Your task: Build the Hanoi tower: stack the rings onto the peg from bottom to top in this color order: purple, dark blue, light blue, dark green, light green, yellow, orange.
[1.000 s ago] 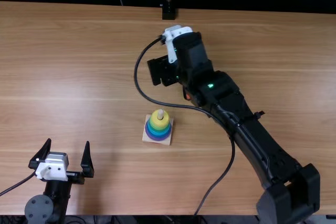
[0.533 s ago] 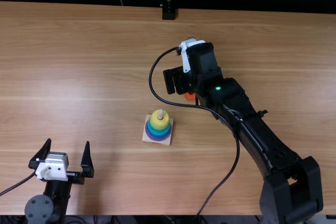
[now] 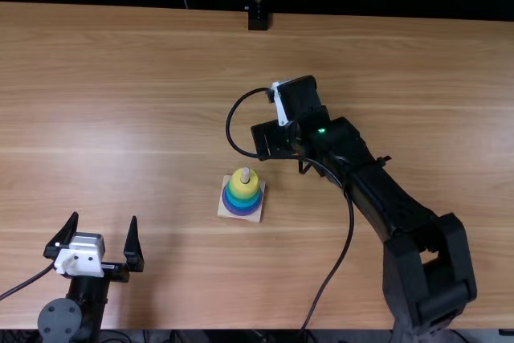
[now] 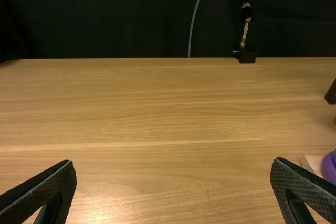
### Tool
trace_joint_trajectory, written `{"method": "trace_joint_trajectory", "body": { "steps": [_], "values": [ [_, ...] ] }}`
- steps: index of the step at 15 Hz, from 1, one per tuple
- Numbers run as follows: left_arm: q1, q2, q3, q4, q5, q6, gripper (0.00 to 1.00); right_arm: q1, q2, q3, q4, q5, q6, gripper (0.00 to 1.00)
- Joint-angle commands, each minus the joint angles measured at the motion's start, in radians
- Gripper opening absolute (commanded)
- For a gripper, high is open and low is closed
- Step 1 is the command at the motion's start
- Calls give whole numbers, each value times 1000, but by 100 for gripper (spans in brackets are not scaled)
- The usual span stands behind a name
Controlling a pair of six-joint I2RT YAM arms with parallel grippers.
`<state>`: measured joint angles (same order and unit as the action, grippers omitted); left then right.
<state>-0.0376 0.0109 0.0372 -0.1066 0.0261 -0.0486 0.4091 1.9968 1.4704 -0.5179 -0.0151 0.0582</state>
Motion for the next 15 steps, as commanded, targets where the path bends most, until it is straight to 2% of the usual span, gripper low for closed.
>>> {"method": "trace_joint_trajectory", "body": {
  "steps": [1,15],
  "values": [
    [7,-11,-37,-6,-8,14,100,-27,36,11,-30,0,4,100],
    [7,-11,-37,-6,-8,14,100,-62,134,84,-56,0,6,100]
  ]
}}
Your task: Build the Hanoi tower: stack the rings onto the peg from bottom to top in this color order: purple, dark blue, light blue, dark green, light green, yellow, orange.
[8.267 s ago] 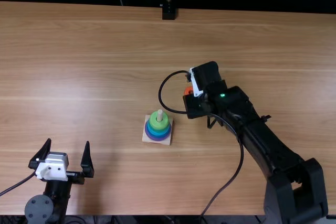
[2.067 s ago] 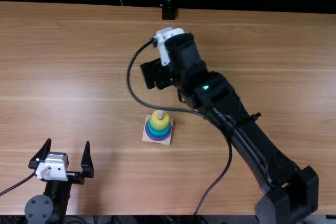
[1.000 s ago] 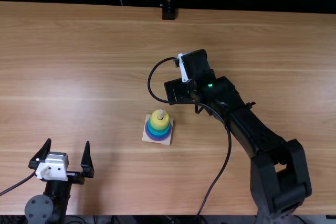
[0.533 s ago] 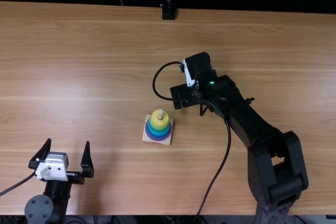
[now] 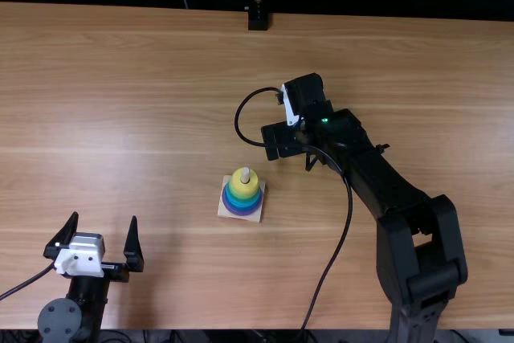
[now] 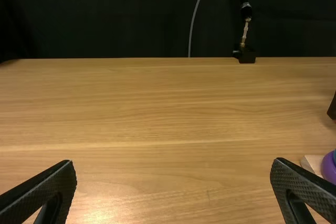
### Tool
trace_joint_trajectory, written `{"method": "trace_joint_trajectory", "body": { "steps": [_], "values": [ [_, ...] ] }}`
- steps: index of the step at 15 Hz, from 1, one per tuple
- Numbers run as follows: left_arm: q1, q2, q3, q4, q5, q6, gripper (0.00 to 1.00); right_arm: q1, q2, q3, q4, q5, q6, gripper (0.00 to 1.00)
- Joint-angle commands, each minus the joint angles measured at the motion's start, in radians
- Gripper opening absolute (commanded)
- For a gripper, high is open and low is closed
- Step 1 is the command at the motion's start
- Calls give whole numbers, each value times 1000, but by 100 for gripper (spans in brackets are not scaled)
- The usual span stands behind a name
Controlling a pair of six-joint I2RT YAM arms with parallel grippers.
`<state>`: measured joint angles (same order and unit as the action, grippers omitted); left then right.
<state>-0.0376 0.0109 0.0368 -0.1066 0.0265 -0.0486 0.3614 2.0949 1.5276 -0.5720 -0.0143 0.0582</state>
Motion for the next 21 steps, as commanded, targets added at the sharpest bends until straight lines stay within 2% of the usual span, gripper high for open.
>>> {"method": "trace_joint_trajectory", "body": {
  "steps": [1,7,8,9,12,13,19,21],
  "values": [
    [7,-11,-37,-6,-8,14,100,-13,40,28,-2,0,6,100],
    [7,-11,-37,-6,-8,14,100,-13,45,39,-3,1,3,100],
    [7,-11,-37,-6,-8,14,100,-13,53,36,-2,0,3,68],
    [7,-11,-37,-6,-8,14,100,-13,67,34,-3,0,4,44],
    [7,-11,-37,-6,-8,14,100,-12,71,32,-5,0,6,8],
    [7,-11,-37,-6,-8,14,100,-12,71,34,-5,-2,8,1],
    [7,-11,-37,-6,-8,14,100,-12,70,51,-14,-2,8,0],
    [7,-11,-37,-6,-8,14,100,-10,70,85,-116,0,4,0]
  ]
}}
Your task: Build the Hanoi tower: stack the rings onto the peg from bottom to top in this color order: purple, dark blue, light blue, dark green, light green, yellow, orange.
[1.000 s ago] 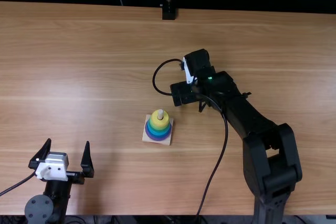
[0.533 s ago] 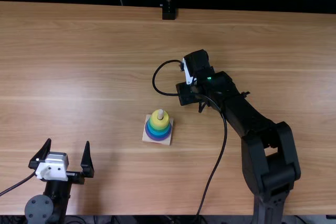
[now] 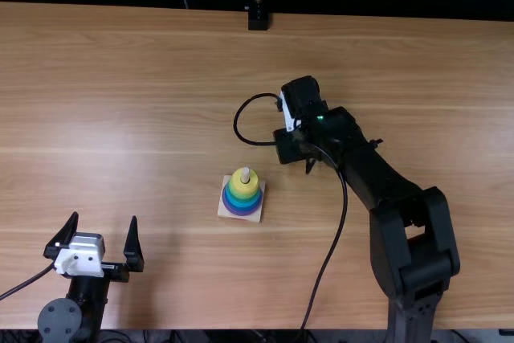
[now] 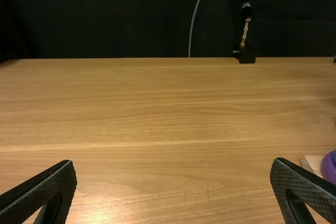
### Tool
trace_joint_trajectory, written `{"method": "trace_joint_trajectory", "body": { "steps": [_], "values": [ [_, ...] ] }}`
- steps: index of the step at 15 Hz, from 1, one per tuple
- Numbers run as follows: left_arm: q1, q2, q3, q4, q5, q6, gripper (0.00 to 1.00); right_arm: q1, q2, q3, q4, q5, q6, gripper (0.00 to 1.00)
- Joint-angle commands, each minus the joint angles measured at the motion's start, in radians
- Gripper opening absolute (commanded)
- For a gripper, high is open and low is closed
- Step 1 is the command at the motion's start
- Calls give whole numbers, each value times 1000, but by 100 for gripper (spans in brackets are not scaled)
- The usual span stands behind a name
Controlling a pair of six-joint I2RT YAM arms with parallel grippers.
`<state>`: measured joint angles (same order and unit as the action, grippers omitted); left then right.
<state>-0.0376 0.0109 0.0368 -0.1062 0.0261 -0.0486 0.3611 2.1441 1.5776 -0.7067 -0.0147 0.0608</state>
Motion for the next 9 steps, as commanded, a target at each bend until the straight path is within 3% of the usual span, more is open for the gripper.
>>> {"method": "trace_joint_trajectory", "body": {
  "steps": [1,4,9],
  "values": [
    [7,-11,-37,-6,-8,14,100,-10,17,65,-64,0,2,0],
    [7,-11,-37,-6,-8,14,100,-1,8,165,-276,0,7,0],
    [7,-11,-37,-6,-8,14,100,49,-132,309,-461,-4,9,0]
  ]
}}
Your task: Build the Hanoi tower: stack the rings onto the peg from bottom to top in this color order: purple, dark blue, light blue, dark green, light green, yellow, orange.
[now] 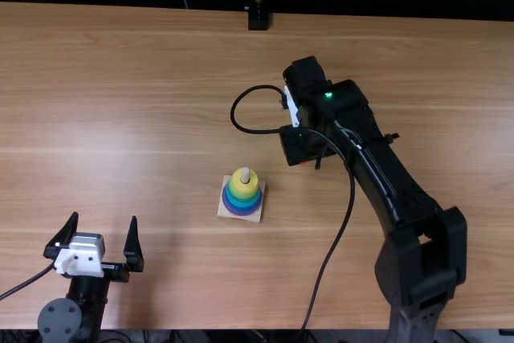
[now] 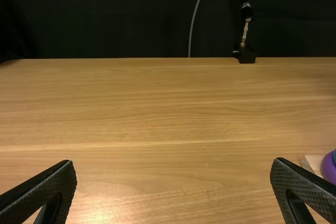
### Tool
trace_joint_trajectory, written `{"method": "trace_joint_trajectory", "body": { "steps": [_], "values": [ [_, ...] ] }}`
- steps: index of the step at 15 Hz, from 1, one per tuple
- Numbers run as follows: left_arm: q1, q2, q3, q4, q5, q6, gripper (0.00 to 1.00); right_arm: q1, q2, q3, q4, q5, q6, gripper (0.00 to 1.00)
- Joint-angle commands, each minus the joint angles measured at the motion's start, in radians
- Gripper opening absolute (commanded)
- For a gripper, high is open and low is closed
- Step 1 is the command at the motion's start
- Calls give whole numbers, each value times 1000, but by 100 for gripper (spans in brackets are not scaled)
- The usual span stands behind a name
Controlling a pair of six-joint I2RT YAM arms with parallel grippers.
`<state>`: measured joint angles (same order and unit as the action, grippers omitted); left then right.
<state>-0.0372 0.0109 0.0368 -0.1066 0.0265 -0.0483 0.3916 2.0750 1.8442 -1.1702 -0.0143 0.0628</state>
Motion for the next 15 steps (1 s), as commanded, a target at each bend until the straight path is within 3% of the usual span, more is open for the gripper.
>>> {"method": "trace_joint_trajectory", "body": {
  "steps": [1,5,15],
  "values": [
    [7,-11,-37,-6,-8,13,100,32,-70,69,-16,-4,7,0],
    [7,-11,-37,-6,-8,13,100,81,-135,147,-103,-4,7,0],
    [7,-11,-37,-6,-8,13,100,194,-145,253,-151,-8,9,0]
  ]
}}
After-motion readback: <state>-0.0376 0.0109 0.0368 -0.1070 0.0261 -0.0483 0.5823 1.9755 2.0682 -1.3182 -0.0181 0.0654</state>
